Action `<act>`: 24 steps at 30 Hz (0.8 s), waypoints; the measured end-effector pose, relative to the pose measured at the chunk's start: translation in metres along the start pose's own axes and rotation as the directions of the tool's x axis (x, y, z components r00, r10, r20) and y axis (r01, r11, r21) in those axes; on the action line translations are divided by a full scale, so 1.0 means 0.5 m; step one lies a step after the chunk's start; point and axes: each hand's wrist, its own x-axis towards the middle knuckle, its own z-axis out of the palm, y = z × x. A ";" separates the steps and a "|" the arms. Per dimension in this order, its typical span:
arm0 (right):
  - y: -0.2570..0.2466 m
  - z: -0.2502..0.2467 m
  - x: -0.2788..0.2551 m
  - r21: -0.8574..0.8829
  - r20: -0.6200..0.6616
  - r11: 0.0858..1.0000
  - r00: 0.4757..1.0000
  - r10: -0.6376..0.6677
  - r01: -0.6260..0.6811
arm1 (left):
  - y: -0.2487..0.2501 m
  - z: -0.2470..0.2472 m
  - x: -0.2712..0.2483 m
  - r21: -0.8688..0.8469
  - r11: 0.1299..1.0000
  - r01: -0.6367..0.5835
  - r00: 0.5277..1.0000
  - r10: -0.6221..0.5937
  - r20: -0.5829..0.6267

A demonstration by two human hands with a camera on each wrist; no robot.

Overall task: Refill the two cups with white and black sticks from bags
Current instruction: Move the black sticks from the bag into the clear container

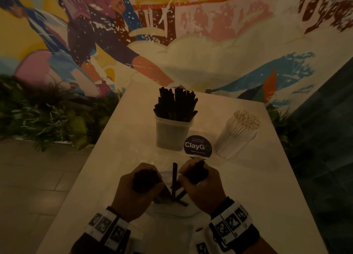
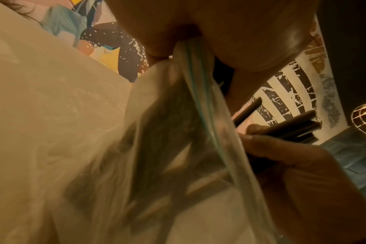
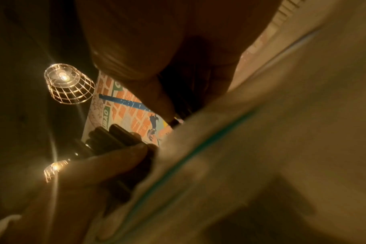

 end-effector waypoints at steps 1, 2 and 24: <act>0.002 0.000 0.001 0.007 -0.007 1.000 1.000 -0.004 0.004 | 0.000 0.001 0.002 0.006 1.000 -0.002 1.000 0.002 -0.002; 0.006 0.001 0.001 0.006 -0.002 1.000 1.000 0.011 -0.011 | 0.000 0.001 0.003 0.008 1.000 -0.004 1.000 0.004 -0.002; 0.038 0.030 -0.014 0.182 -0.027 0.911 0.924 0.381 -0.370 | -0.004 0.003 -0.004 -0.106 0.993 0.053 0.998 -0.058 -0.038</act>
